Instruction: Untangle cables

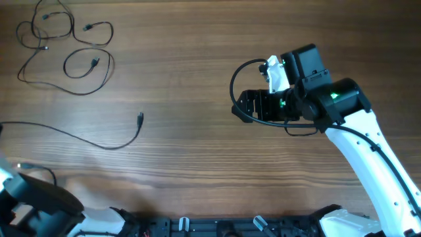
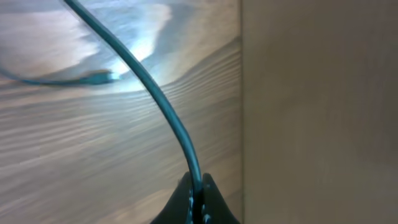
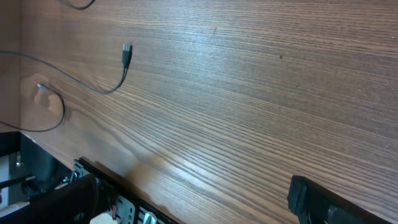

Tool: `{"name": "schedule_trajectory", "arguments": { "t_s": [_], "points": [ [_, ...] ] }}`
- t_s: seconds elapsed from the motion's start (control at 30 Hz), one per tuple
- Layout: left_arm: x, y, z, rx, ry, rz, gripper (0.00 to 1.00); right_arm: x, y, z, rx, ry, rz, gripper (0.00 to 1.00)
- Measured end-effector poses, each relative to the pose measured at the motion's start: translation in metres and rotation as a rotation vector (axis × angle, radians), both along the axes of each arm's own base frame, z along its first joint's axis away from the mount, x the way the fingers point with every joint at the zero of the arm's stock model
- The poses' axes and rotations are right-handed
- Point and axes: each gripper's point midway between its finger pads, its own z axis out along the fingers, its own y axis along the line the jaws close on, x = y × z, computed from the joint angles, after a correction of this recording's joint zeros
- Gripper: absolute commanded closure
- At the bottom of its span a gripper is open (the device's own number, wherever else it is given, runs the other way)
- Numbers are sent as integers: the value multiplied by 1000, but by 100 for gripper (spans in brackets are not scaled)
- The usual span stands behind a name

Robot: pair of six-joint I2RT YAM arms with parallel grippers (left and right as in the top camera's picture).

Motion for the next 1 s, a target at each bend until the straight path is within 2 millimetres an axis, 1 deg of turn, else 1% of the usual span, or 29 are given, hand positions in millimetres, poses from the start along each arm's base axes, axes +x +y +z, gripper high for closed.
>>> {"name": "schedule_trajectory", "arguments": {
  "t_s": [0.07, 0.1, 0.13, 0.17, 0.2, 0.23, 0.27, 0.3, 0.33, 0.47, 0.57, 0.6, 0.63, 0.67, 0.77, 0.87, 0.9, 0.93, 1.0],
  "points": [
    [6, 28, -2, 63, 14, -53, 96, 3, 1, 1, 5, -12, 0, 0],
    [7, 34, -4, 77, 30, -81, 96, 4, 2, 2, 7, -17, 0, 0],
    [13, 44, -4, 108, 47, -127, 92, 4, 2, 1, 7, -17, 0, 0],
    [18, 51, -4, 131, 73, -180, 71, 4, 2, 0, 6, -13, 0, 0],
    [21, 55, -3, 148, 92, -216, 47, 5, 2, -1, 4, -9, 0, 0],
    [23, 57, -3, 159, 116, -253, 29, 5, 2, -3, 2, -4, 0, 0],
    [25, 59, -4, 164, 139, -285, 14, 5, 2, -5, -1, 3, 0, 0],
    [25, 60, -7, 160, 166, -316, 3, 6, 2, -6, -3, 8, 0, 0],
    [25, 60, -12, 149, 193, -344, 0, 6, 3, -8, -5, 14, 0, 0],
    [26, 59, -32, 104, 297, -466, 0, 8, 3, -19, -19, 47, 0, 0],
    [28, 55, -35, 86, 357, -581, 1, 5, 2, -27, -35, 85, 0, 0],
    [29, 49, -40, 59, 386, -666, 6, 5, 2, -30, -38, 94, 0, 0],
    [30, 38, -47, 14, 414, -772, 6, 5, 2, -31, -40, 96, 0, 0],
    [29, 30, -52, -25, 429, -838, 6, 5, 2, -31, -41, 99, 0, 0],
    [21, 5, -67, -140, 447, -956, 6, 5, 2, -31, -41, 99, 0, 0],
    [6, -20, -100, -249, 462, -1014, 9, 6, 2, -31, -41, 98, 0, 1],
    [1, -29, -113, -286, 464, -1026, 10, 6, 2, -31, -40, 98, 0, 0],
    [-9, -42, -132, -335, 471, -1039, 12, 6, 2, -31, -41, 98, 0, 0],
    [-18, -55, -154, -376, 474, -1050, 12, 6, 2, -31, -41, 98, 1, 0]
  ]
}}
